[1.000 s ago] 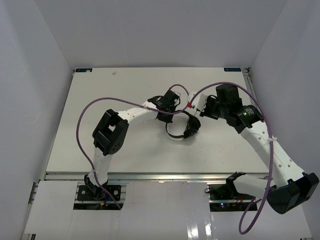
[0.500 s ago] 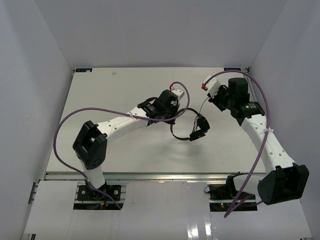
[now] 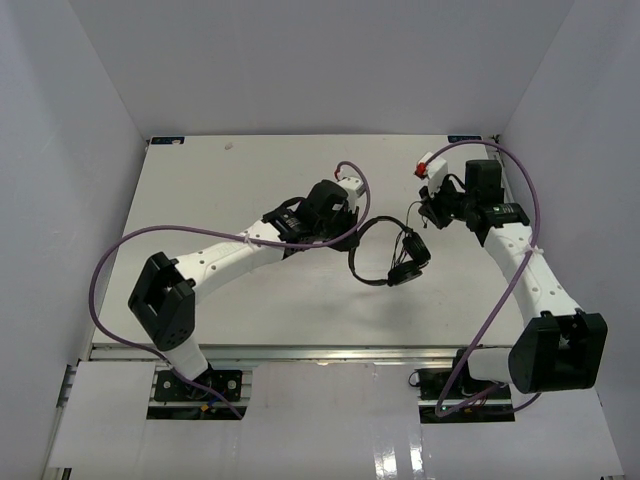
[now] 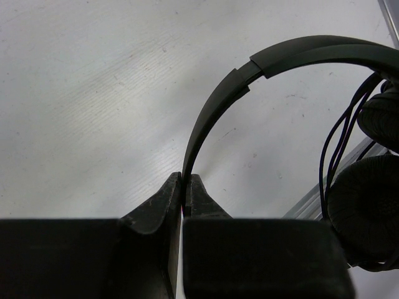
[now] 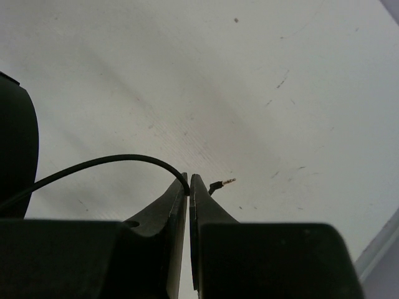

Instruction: Wrap the headphones

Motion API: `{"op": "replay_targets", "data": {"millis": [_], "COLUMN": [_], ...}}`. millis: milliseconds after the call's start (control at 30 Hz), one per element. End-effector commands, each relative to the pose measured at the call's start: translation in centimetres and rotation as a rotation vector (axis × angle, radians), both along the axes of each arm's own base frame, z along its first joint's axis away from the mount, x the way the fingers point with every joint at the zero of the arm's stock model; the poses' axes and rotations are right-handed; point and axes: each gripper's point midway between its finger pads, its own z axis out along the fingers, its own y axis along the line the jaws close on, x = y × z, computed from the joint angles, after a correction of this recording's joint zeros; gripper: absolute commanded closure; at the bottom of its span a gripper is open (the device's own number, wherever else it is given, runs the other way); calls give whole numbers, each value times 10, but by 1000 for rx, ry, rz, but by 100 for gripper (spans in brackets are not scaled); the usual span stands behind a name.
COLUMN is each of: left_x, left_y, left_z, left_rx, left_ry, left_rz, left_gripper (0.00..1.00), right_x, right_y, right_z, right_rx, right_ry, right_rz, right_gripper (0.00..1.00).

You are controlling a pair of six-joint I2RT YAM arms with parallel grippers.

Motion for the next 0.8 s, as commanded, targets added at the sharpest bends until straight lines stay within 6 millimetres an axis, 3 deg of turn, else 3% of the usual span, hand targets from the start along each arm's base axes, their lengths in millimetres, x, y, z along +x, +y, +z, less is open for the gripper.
{"op": "replay_targets", "data": {"millis": [0, 167, 433, 533, 767], "left_x": [-4, 11, 31, 41, 73], "left_y": [-6, 11, 11, 12, 31], "left_z": [66, 89, 148, 146, 109], "left_rx": [-190, -230, -305, -281, -234], "left_ry": [-75, -135, -259, -282, -256], "left_rz": [31, 160, 215, 245, 331], "left_gripper": [100, 100, 100, 100, 100], "right_x": [-9, -24, -56, -66, -82], "right_y": [17, 36, 67, 73, 79], "right_z": [-9, -5, 7, 6, -13], "right_rx": [199, 374, 637, 718, 830], "right_ry": [106, 184, 358, 421, 534], "right_rz": [61, 151, 343, 377, 370], "right_gripper": [92, 92, 92, 92, 92]}}
